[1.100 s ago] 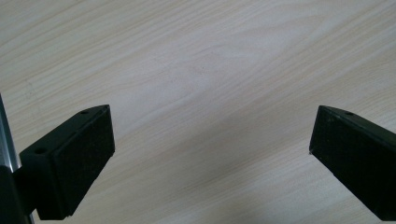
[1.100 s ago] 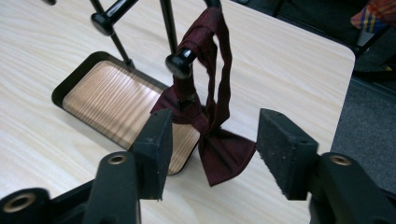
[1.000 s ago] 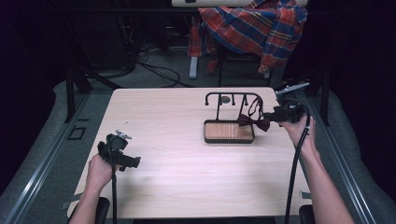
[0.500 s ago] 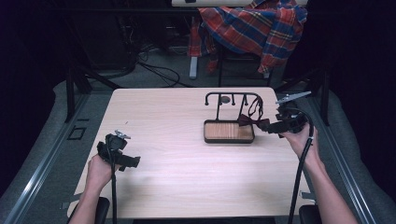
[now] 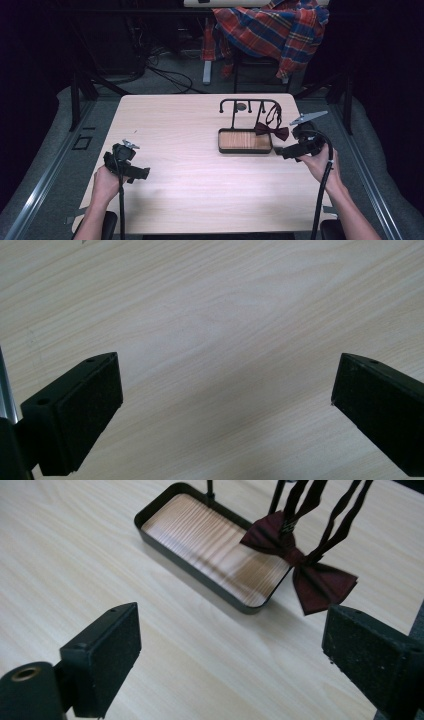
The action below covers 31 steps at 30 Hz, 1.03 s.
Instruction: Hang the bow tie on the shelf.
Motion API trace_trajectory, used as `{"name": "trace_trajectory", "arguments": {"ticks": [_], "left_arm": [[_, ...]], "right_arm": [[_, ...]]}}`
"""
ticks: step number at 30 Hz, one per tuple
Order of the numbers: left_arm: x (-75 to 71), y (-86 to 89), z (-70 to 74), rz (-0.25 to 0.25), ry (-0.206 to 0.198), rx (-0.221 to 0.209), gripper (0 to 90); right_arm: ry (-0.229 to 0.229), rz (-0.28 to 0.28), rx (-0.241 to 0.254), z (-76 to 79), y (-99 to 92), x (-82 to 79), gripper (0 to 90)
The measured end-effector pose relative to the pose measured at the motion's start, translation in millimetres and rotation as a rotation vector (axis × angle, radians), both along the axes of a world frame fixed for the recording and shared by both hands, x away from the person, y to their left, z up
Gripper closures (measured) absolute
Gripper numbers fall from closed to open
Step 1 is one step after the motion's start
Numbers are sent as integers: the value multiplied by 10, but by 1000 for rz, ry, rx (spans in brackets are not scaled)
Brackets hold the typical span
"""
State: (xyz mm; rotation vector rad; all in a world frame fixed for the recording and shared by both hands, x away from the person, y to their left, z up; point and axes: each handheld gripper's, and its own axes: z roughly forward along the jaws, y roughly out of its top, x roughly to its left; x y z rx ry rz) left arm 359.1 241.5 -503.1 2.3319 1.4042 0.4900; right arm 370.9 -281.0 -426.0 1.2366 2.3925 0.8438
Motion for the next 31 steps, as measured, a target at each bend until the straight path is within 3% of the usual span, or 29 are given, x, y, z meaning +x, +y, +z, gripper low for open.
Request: {"name": "trace_trajectory", "arguments": {"ticks": [13, 16, 19, 25, 31], "left_arm": [[4, -15, -9, -6, 7, 0, 1], [17, -33, -19, -12, 9, 2, 1], [13, -49, -19, -18, 15, 5, 1], [0, -26, -12, -12, 9, 1, 1], [5, 11, 4, -7, 5, 0, 1]], "right_arm": [[56, 31, -37, -381, -5, -411, 19], [77, 34, -95, -566, -41, -489, 4], [134, 23, -96, -676, -88, -450, 1], [143, 32, -143, -749, -42, -401, 1], [143, 22, -137, -759, -63, -360, 2]]}}
